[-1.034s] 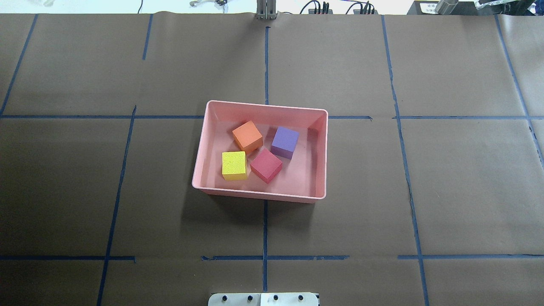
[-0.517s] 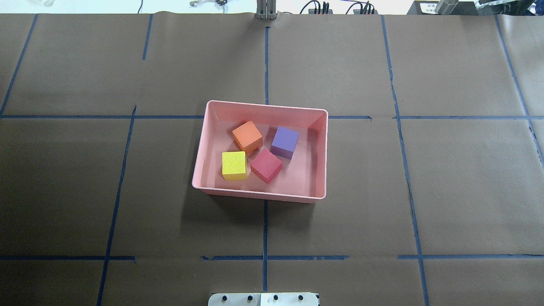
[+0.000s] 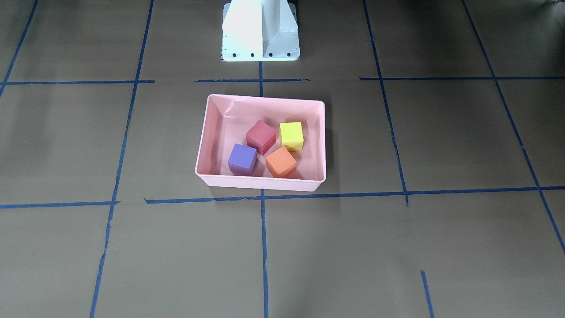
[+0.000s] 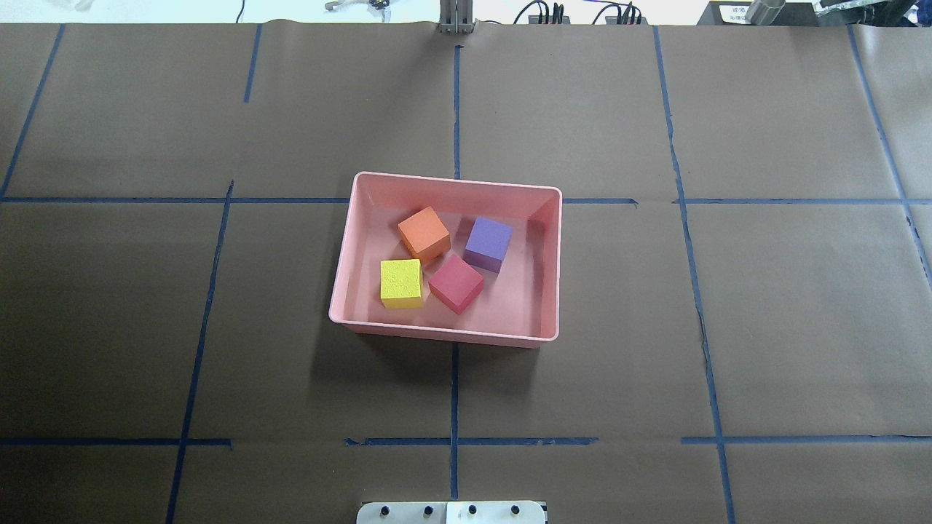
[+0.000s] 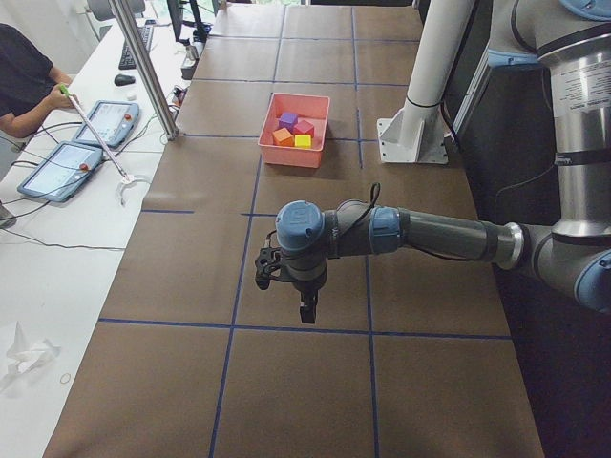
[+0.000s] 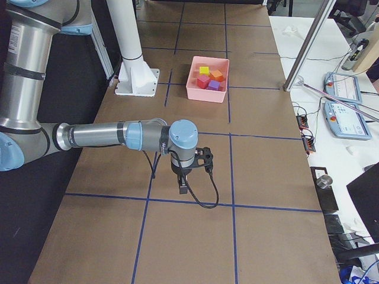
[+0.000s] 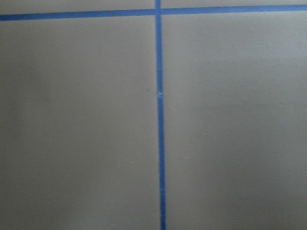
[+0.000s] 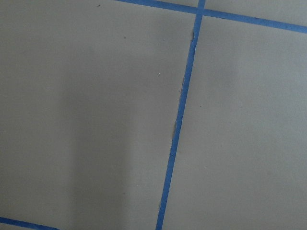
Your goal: Place blocks into pink bin with both arms
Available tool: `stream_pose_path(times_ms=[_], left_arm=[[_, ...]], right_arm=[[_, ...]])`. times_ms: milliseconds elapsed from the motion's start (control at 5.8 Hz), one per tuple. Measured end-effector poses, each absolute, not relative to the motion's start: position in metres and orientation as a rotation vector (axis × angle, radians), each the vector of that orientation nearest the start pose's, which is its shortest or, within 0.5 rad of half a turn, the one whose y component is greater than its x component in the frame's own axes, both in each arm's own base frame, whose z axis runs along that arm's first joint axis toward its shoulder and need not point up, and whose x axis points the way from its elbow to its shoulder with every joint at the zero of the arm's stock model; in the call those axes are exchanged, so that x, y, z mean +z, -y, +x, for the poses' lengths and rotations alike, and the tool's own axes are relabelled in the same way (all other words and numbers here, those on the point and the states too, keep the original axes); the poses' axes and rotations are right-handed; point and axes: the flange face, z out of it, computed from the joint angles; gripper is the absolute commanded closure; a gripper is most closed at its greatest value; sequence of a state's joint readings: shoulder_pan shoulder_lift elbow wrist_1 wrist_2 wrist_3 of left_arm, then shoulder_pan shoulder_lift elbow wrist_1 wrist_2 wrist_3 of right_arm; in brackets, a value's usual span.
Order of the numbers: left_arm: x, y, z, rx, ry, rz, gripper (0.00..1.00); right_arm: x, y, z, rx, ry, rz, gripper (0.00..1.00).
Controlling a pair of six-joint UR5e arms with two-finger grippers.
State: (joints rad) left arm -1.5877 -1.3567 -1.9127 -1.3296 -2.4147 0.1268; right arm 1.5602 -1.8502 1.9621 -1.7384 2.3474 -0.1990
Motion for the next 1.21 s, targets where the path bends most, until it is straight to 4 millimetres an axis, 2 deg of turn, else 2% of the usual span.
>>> stream_pose_path(times_ms=[345,1207], left_arm=[[0.6141,0.3899,-0.0646,0.054,-0.863,-0.054,0.0],[0.6173,0.3921,-0.0669,0.064,-0.82,-0.046,0.0]], right_arm=[[0.6046,0.3682,0.0596,-0.177,0.778,0.018,0.0],[0.611,0.3702,0.0599,-0.178,0.766,0.015,0.0]])
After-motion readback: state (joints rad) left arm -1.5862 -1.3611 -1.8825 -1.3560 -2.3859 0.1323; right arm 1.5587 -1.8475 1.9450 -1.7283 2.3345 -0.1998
